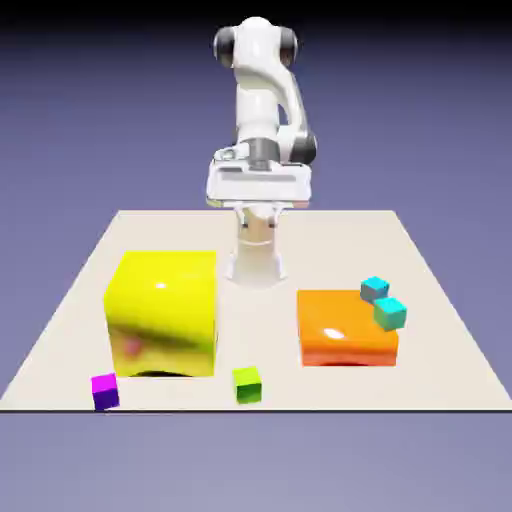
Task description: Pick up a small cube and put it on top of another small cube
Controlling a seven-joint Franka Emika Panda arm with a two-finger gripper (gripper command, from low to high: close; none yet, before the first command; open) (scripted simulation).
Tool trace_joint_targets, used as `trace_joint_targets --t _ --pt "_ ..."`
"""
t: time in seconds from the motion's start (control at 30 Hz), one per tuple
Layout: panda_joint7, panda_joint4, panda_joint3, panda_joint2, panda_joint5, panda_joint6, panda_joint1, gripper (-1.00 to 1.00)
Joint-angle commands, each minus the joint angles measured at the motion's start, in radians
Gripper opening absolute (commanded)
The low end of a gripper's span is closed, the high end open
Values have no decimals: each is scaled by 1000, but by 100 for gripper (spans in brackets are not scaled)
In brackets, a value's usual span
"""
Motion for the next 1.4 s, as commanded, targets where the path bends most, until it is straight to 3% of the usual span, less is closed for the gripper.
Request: trace_joint_targets --t 0.0,1.2,1.27,1.37 --pt "-15 35 -5 36 -7 -31 -7 0" --pt "-546 1301 -167 1341 -250 -1160 -269 0" --pt "-557 1325 -170 1367 -255 -1182 -274 0" --pt "-539 1250 -175 1420 -265 -1052 -295 0"
